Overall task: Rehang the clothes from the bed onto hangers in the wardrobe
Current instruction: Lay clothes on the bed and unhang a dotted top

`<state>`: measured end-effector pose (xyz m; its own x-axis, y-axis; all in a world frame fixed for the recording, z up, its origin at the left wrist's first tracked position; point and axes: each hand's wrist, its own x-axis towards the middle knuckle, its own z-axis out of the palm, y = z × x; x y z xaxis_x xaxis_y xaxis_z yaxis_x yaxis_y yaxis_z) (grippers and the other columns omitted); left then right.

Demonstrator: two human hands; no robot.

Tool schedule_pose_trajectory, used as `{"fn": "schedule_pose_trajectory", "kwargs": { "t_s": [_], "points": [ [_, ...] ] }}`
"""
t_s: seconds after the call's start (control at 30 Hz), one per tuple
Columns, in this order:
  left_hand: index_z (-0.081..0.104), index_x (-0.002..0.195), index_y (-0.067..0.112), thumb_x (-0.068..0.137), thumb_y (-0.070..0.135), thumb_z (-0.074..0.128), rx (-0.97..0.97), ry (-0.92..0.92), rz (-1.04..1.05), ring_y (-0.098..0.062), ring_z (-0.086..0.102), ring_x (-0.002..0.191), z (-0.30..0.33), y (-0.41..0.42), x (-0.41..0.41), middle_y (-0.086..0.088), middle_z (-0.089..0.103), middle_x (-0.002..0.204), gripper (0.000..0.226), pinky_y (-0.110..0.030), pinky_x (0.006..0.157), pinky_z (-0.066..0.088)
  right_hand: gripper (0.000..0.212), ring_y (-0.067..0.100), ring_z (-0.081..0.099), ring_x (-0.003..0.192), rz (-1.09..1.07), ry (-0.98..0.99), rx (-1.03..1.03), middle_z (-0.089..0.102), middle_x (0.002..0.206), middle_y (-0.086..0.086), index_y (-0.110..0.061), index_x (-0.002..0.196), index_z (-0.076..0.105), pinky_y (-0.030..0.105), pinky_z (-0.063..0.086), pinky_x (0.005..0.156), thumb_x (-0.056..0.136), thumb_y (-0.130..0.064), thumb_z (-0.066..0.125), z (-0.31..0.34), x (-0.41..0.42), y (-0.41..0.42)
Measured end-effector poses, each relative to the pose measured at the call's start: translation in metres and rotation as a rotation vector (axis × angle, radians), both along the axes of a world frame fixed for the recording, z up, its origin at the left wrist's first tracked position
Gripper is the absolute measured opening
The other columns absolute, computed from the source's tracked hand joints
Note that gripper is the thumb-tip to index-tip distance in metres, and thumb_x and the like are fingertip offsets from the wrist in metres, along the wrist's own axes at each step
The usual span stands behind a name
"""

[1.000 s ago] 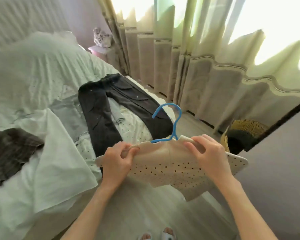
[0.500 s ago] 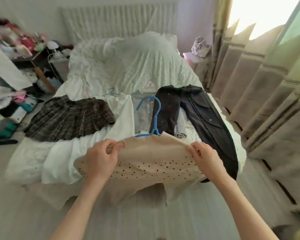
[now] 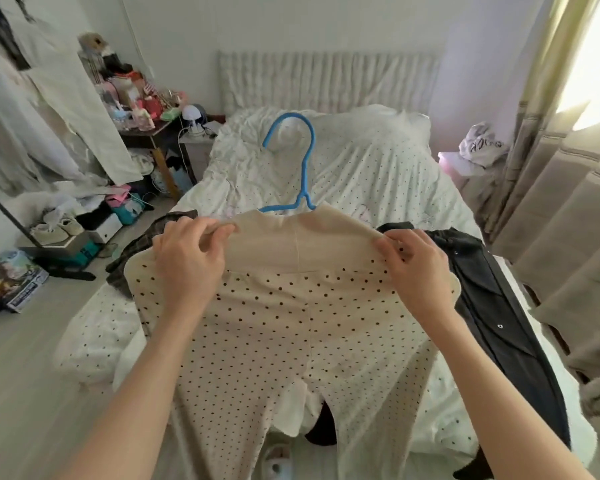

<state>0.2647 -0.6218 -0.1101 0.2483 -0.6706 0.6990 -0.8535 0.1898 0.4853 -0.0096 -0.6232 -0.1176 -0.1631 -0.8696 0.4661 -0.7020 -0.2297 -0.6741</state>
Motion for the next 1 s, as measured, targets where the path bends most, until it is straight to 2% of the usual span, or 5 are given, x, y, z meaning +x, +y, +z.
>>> {"fn": "schedule_pose_trajectory", "kwargs": {
  "t_s": [0.17,0.37,0.6,0.83,1.0],
  "points": [
    [0.066,0.087,0.012,0.087,0.033,0.061,-0.034,-0.005,-0.053,-0.020,0.053,0.082,0.009,-0.104,0.019,0.008,0.055,0.079,0.022,-0.033,0.077,0.032,0.024,0.011,0.055,0.080,-0.041,0.003,-0.008,0.057,0.088,-0.009,-0.015,0.097,0.068,0.023,0.038,0.068,0.091,-0.034,0.056,0.012,0.016,-0.093],
    [0.066,0.090,0.011,0.090,0.034,0.057,0.120,-0.012,-0.187,-0.020,0.052,0.088,0.021,-0.256,0.036,0.003,0.059,0.084,0.025,-0.033,0.078,0.034,0.025,0.016,0.059,0.084,-0.133,-0.006,-0.014,0.063,0.093,-0.001,-0.016,0.098,0.068,0.035,0.049,0.074,0.090,-0.037,0.057,0.022,0.033,-0.222],
    [0.061,0.088,0.014,0.093,0.040,0.048,0.507,-0.090,-0.336,-0.018,0.052,0.081,-0.060,-0.363,0.024,0.004,0.055,0.083,0.030,-0.031,0.065,0.039,0.026,0.023,0.057,0.087,-0.166,0.135,0.203,0.062,0.095,0.004,-0.011,0.101,0.067,0.034,0.044,0.075,0.093,-0.031,0.052,-0.045,0.012,-0.308],
    [0.058,0.092,0.013,0.096,0.027,0.047,0.660,-0.205,-0.349,-0.025,0.054,0.083,-0.143,-0.449,-0.006,-0.002,0.058,0.086,0.018,-0.038,0.073,0.042,0.028,0.026,0.053,0.091,-0.146,0.284,0.451,0.058,0.094,0.008,-0.008,0.105,0.061,0.038,0.041,0.074,0.099,-0.026,0.041,-0.128,-0.017,-0.391],
    [0.062,0.099,0.015,0.094,0.025,0.052,0.792,-0.190,-0.340,-0.024,0.055,0.090,-0.210,-0.497,-0.031,-0.002,0.060,0.095,0.016,-0.037,0.076,0.043,0.029,0.023,0.052,0.088,-0.151,0.239,0.661,0.056,0.092,0.005,-0.012,0.112,0.060,0.039,0.044,0.076,0.097,-0.027,0.040,-0.196,-0.040,-0.442]
  ]
}}
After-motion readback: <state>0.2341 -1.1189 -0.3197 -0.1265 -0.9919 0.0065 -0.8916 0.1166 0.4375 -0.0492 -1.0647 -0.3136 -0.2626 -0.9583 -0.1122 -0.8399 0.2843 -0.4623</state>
